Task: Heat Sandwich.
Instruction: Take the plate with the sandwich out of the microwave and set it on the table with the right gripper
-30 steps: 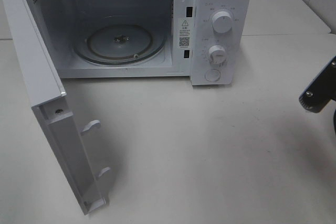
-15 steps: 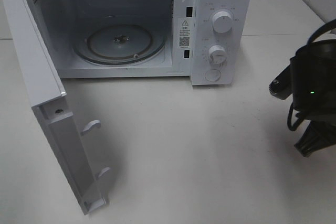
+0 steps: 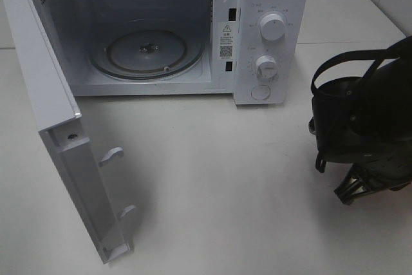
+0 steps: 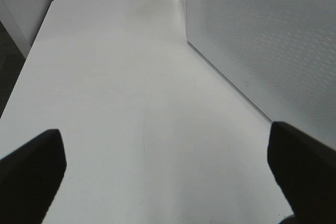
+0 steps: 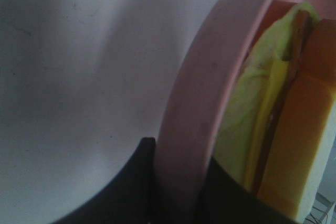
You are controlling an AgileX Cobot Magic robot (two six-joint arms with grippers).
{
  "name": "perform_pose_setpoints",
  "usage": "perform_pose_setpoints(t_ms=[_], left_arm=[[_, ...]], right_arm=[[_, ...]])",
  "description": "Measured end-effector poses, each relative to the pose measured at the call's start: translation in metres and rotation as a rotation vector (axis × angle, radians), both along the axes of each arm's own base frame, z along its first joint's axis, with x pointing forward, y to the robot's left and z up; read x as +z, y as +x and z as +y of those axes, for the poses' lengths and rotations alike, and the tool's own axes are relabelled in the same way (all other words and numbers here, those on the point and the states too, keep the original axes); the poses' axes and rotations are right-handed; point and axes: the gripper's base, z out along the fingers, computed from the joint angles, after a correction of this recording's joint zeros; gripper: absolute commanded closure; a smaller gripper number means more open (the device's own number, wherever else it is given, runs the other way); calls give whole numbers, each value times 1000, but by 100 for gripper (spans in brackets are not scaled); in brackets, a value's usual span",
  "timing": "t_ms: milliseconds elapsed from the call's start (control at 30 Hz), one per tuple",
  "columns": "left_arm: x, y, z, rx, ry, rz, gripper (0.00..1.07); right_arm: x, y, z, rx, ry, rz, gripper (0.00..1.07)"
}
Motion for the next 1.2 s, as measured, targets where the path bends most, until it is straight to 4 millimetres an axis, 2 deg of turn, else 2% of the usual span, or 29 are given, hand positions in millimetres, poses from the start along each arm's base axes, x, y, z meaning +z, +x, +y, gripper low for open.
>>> perform_pose_setpoints(t_ms=[267, 633, 900, 1200], left_arm=[[0, 0, 0, 0, 0, 0, 3], [0, 0, 0, 0, 0, 0, 3], [0, 0, 0, 0, 0, 0, 3], [0, 0, 0, 0, 0, 0, 3]], right_arm=[[-21, 5, 1, -12, -13, 0, 100], [-51, 17, -15, -71, 24, 30, 100], [-62, 23, -20, -63, -3, 23, 98], [-62, 30, -16, -84, -2, 9, 93]])
